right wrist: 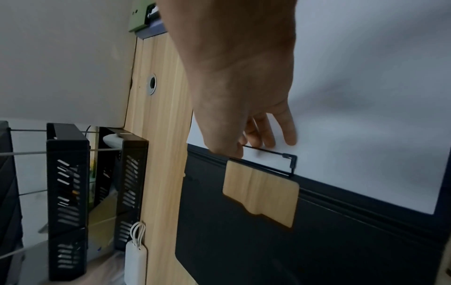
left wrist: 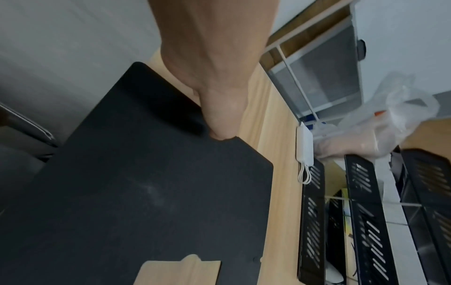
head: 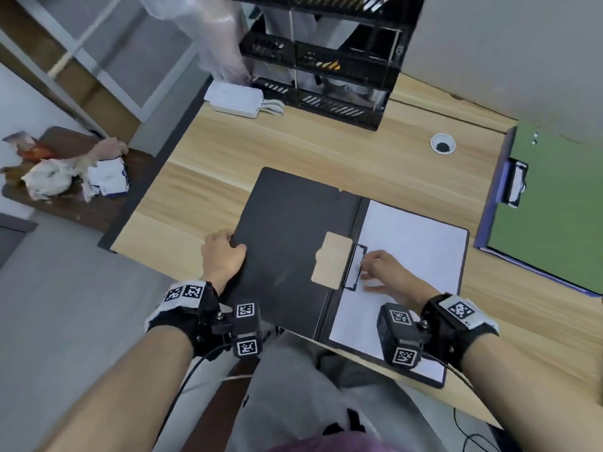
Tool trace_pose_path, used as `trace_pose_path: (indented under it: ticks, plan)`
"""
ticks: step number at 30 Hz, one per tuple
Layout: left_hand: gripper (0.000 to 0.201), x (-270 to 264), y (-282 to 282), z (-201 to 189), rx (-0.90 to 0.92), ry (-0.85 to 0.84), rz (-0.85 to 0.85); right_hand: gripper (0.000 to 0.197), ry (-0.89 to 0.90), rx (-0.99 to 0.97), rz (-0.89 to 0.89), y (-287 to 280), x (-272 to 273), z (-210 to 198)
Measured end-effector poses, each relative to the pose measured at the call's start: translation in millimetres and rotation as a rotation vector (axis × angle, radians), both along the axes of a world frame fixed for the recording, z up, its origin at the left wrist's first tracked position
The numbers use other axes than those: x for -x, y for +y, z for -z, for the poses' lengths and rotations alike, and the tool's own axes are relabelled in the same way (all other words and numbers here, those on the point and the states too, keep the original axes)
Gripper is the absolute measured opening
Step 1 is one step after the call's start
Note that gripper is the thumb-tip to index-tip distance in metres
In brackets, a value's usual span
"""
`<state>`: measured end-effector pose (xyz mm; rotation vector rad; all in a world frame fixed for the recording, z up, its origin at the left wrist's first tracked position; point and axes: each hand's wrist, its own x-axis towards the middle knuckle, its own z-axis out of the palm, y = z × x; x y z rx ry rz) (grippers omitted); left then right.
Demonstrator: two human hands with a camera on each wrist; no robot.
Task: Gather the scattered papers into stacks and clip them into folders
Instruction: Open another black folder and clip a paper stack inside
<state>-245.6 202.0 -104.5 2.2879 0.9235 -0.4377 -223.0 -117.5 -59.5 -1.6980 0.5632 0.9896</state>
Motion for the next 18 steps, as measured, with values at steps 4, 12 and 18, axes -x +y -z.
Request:
trace_pose_path:
  ticks: [4, 12, 18]
  plan:
    - [0.027, -2.8, 11.5, -19.9, 0.072, -0.077, -0.044, 0.011, 0.037, -0.010, 0.051, 18.7, -14.8, 3.7]
    - [0.041, -37.9, 52.2, -24.3, 0.399, -0.049, -0.229, 0.008, -0.024, 0.057, 0.144, 50.4, -43.0, 9.1]
    - [0.022, -66.5, 65.2, -70.1, 0.509, -0.146, -0.138, 0.021, -0.075, -0.014, 0.184, 73.1, -64.3, 7.3]
